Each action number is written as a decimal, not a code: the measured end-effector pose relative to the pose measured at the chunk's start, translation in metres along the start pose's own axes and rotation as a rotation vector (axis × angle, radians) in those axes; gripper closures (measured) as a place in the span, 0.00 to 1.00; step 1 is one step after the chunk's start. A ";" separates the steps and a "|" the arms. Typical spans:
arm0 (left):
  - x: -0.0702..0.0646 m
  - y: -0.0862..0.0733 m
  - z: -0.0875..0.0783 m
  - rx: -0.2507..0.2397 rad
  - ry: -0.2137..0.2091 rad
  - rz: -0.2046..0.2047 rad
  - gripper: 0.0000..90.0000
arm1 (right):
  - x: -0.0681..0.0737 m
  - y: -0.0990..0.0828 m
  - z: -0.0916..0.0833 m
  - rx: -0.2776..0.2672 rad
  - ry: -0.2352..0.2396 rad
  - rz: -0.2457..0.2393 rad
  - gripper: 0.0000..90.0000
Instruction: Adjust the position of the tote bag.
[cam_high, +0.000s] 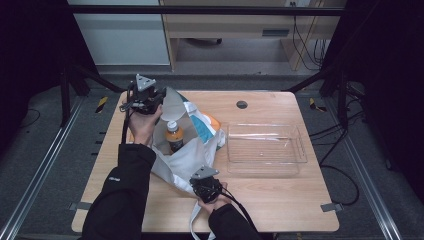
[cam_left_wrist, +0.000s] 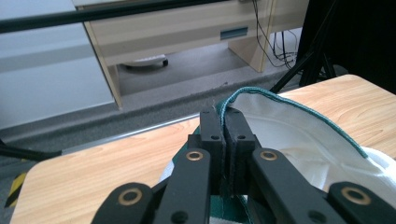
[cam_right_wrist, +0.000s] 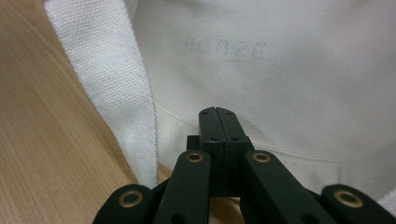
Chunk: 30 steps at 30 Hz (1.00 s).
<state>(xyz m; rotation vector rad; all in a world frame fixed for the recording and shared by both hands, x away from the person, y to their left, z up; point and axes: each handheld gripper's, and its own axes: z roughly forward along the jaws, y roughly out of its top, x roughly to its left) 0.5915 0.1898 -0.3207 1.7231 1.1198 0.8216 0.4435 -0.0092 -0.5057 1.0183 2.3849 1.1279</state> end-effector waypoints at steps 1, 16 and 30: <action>0.000 0.000 0.002 0.003 0.003 0.003 0.97 | 0.000 0.000 0.000 -0.003 0.000 0.000 1.00; 0.003 -0.012 0.028 0.056 0.007 0.021 0.97 | -0.001 0.000 0.000 -0.004 0.001 -0.004 1.00; 0.014 -0.027 0.039 0.098 0.010 0.009 0.98 | -0.001 0.000 0.001 -0.005 0.002 -0.009 1.00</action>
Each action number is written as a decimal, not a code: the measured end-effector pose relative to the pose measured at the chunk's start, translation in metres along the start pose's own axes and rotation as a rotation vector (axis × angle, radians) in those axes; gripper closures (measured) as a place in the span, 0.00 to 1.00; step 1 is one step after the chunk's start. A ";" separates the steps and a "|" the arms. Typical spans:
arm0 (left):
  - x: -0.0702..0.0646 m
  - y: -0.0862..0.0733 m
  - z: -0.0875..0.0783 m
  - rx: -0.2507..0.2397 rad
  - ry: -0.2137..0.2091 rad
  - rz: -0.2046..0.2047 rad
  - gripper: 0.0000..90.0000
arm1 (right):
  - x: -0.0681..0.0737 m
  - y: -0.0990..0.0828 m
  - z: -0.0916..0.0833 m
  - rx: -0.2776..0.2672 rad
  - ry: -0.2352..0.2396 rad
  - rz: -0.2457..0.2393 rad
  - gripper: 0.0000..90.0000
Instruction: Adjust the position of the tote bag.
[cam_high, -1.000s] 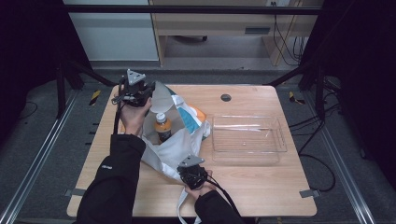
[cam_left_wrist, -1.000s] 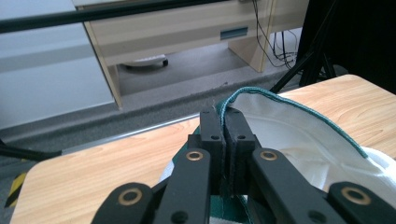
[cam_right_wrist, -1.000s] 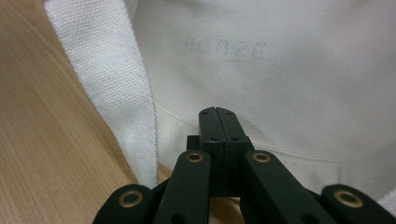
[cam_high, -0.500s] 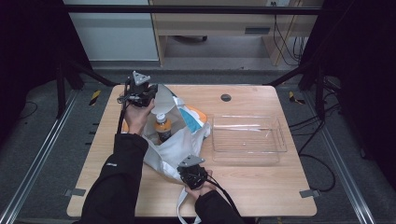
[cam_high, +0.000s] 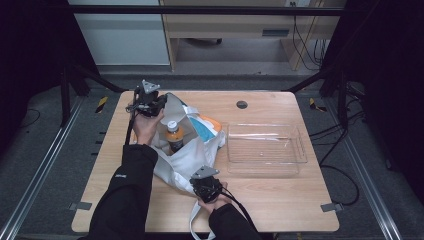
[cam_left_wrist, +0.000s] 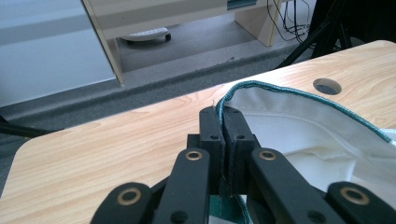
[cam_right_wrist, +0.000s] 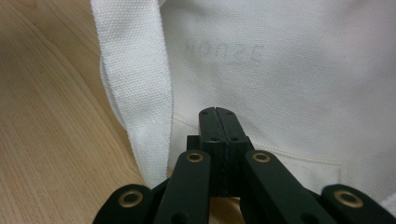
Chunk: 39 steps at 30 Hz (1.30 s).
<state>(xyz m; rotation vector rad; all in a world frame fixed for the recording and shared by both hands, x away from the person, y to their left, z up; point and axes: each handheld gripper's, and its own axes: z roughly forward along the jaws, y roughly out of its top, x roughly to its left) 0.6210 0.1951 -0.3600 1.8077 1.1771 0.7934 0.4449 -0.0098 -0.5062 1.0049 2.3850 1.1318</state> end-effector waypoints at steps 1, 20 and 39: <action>0.000 0.000 0.000 0.000 -0.003 0.000 0.98 | 0.000 0.000 0.000 0.000 0.001 0.002 1.00; 0.008 0.000 -0.062 -0.085 -0.076 0.066 0.67 | -0.001 0.000 0.000 0.005 0.008 0.011 1.00; 0.005 -0.035 -0.033 0.029 -0.059 0.085 0.89 | -0.002 0.001 0.000 0.006 0.018 0.017 1.00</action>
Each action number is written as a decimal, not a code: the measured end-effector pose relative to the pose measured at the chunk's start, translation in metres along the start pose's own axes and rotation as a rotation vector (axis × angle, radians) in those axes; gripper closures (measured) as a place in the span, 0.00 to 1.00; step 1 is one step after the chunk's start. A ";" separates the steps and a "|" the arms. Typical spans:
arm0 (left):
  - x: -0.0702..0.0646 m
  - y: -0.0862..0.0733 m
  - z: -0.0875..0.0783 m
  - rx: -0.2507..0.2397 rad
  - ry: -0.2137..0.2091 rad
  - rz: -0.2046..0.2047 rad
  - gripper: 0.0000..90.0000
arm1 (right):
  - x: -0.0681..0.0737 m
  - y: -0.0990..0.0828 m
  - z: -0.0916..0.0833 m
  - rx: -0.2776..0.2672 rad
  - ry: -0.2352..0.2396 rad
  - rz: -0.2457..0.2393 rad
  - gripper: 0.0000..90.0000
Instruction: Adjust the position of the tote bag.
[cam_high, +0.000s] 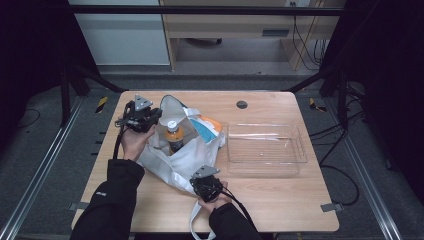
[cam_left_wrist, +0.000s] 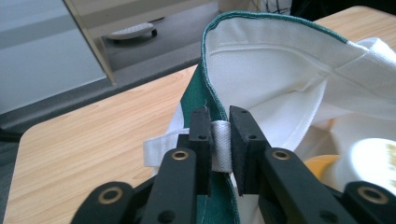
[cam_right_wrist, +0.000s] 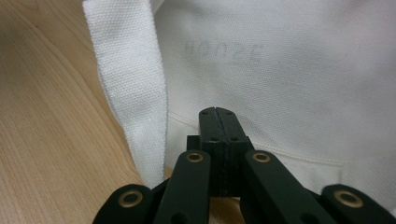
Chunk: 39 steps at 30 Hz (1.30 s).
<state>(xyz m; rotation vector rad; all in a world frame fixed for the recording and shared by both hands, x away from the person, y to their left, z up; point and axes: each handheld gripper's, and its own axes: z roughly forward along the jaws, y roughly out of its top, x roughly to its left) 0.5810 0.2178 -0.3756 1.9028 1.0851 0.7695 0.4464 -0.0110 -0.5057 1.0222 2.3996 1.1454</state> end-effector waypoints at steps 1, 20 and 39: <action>0.001 -0.001 0.004 0.005 0.003 -0.007 0.89 | 0.000 0.000 0.000 -0.001 0.000 0.000 1.00; 0.011 -0.032 0.049 0.084 -0.029 -0.060 0.90 | 0.000 0.001 0.001 -0.004 0.001 -0.004 1.00; 0.017 -0.037 -0.005 0.012 -0.070 -0.093 0.62 | -0.007 0.006 -0.009 -0.063 0.003 0.038 0.98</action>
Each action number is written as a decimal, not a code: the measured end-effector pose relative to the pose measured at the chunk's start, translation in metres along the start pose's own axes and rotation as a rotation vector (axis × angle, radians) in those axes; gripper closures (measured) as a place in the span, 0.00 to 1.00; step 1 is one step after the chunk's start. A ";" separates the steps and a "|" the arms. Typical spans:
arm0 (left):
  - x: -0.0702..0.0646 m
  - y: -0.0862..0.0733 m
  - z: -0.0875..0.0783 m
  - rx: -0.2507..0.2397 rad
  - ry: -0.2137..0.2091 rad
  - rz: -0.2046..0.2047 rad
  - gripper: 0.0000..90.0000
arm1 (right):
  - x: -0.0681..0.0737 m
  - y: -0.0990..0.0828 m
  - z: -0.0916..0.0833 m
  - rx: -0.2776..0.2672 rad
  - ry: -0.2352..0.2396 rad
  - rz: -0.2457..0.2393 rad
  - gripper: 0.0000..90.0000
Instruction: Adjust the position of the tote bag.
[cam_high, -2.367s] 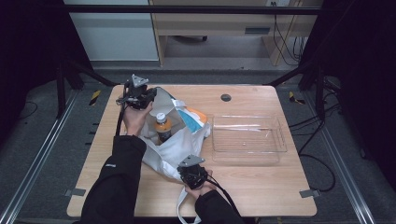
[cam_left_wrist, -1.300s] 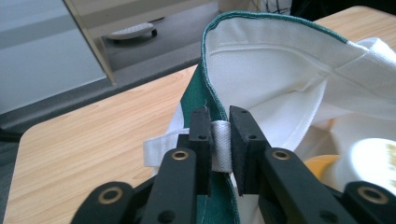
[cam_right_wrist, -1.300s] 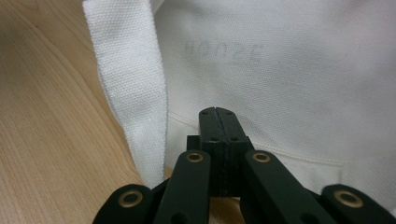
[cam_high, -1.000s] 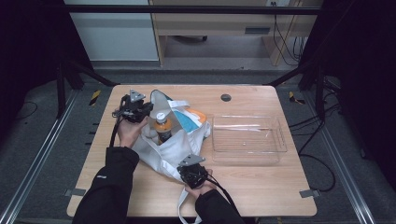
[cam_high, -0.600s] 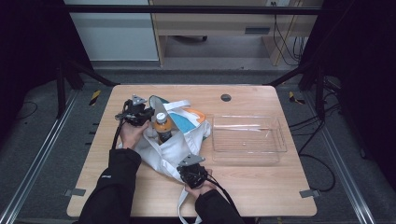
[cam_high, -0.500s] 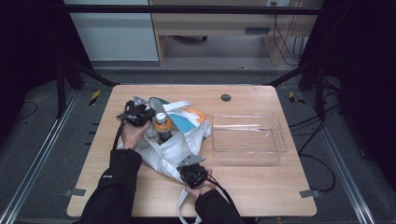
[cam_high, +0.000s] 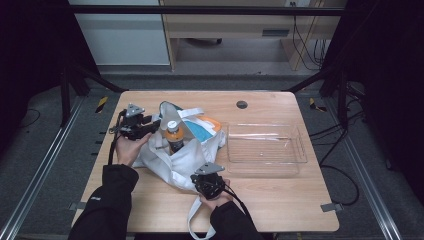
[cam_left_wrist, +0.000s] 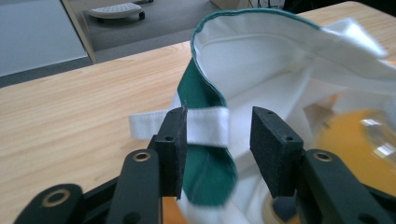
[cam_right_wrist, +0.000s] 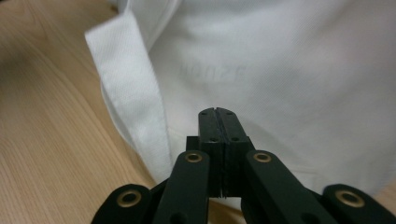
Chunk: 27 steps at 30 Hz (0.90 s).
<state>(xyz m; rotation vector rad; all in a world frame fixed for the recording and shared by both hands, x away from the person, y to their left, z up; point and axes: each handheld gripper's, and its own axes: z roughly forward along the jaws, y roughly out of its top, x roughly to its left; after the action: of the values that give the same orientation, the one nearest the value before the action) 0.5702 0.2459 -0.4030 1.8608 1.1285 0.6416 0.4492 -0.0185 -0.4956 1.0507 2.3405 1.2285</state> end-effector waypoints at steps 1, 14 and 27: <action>-0.001 -0.003 -0.005 -0.011 -0.006 -0.004 0.61 | -0.001 0.003 -0.004 -0.014 -0.003 0.000 0.98; -0.011 -0.046 -0.030 0.067 0.036 -0.027 0.52 | -0.019 0.042 -0.045 -0.225 -0.106 -0.007 0.74; -0.011 -0.058 -0.019 0.128 0.029 -0.046 0.78 | -0.034 0.061 -0.028 -0.236 -0.226 0.003 0.63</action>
<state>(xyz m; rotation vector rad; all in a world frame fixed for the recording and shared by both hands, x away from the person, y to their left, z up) 0.5243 0.2572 -0.4430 1.9323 1.2530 0.5840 0.4858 -0.0373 -0.4323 1.0523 1.9723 1.2760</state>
